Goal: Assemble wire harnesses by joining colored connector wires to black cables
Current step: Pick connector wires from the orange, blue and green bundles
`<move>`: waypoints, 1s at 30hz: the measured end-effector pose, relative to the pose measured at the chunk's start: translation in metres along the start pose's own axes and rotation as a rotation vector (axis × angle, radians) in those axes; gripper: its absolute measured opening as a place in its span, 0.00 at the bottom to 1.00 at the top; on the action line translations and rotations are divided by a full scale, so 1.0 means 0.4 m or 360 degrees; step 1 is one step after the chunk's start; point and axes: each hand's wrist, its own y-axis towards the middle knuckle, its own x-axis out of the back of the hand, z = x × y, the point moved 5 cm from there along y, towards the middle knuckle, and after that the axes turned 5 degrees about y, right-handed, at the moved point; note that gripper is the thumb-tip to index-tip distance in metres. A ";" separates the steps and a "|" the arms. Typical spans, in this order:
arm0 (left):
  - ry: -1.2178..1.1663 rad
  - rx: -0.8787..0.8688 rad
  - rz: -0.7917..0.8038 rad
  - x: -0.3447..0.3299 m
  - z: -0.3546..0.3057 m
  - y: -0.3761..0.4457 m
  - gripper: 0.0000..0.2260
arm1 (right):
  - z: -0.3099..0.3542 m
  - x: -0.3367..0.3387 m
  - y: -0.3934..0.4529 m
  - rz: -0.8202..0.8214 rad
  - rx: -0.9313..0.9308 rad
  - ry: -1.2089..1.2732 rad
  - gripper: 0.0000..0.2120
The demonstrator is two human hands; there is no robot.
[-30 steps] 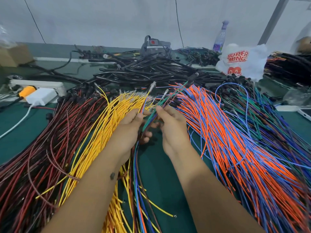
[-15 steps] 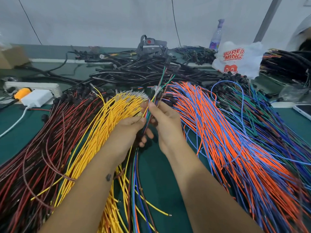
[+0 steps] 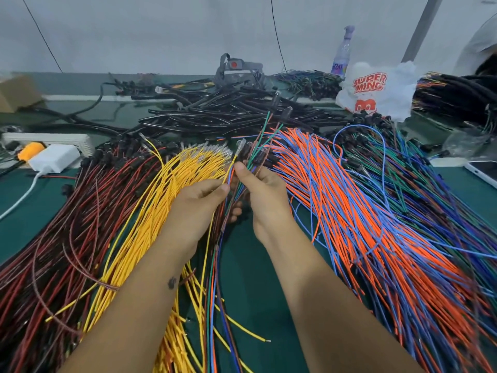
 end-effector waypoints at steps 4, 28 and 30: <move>0.0112 -0.0011 -0.0052 0.008 0.005 0.005 0.07 | -0.003 0.001 0.003 0.0020 -0.0015 -0.0030 0.11; -0.0203 0.0054 -0.0150 0.018 -0.016 -0.004 0.08 | -0.010 -0.001 0.013 0.0011 0.0064 -0.0126 0.02; -0.0327 0.0174 -0.0045 0.017 -0.009 -0.001 0.06 | -0.013 -0.002 0.011 0.0050 0.0026 -0.0089 0.04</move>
